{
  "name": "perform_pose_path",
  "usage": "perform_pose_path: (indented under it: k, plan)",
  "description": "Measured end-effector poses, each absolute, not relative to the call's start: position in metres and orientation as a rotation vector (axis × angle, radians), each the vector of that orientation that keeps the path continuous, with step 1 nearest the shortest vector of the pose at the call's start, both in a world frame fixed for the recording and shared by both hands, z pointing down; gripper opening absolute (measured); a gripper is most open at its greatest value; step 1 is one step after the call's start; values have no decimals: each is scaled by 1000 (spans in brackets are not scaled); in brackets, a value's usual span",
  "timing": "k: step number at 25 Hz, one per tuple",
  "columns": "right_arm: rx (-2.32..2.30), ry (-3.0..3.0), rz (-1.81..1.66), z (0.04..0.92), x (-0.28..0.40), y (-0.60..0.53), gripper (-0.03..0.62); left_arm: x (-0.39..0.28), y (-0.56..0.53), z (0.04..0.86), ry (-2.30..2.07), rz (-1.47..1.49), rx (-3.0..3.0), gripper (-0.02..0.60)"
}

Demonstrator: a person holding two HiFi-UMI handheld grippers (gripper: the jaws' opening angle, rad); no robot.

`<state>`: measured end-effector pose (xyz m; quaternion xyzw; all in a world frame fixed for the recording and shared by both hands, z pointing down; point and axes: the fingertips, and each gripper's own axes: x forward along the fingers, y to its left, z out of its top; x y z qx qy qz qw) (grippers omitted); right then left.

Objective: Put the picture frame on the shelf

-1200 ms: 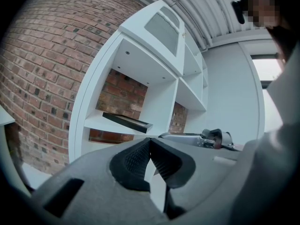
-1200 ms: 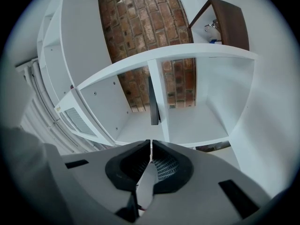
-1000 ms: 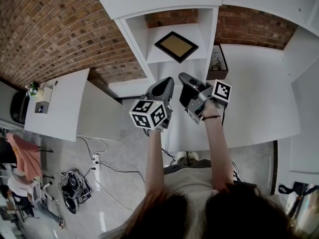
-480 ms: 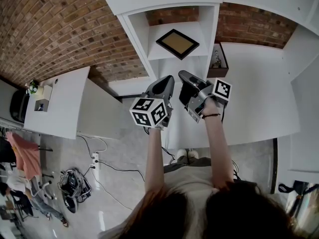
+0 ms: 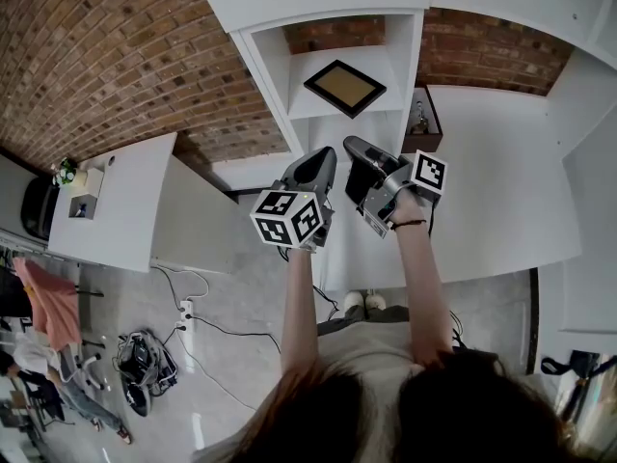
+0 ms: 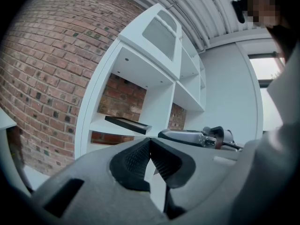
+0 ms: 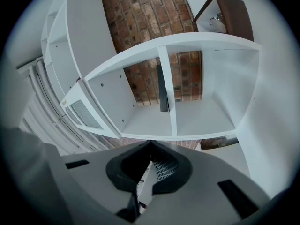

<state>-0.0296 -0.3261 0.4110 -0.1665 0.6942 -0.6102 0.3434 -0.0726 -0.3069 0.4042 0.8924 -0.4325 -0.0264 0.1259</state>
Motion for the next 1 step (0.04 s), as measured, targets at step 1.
perform_pose_path:
  k: [1]
  plan:
    - [-429, 1808, -1583, 410, -30, -326, 9, -73, -307, 404, -1259, -78, 2599, 11]
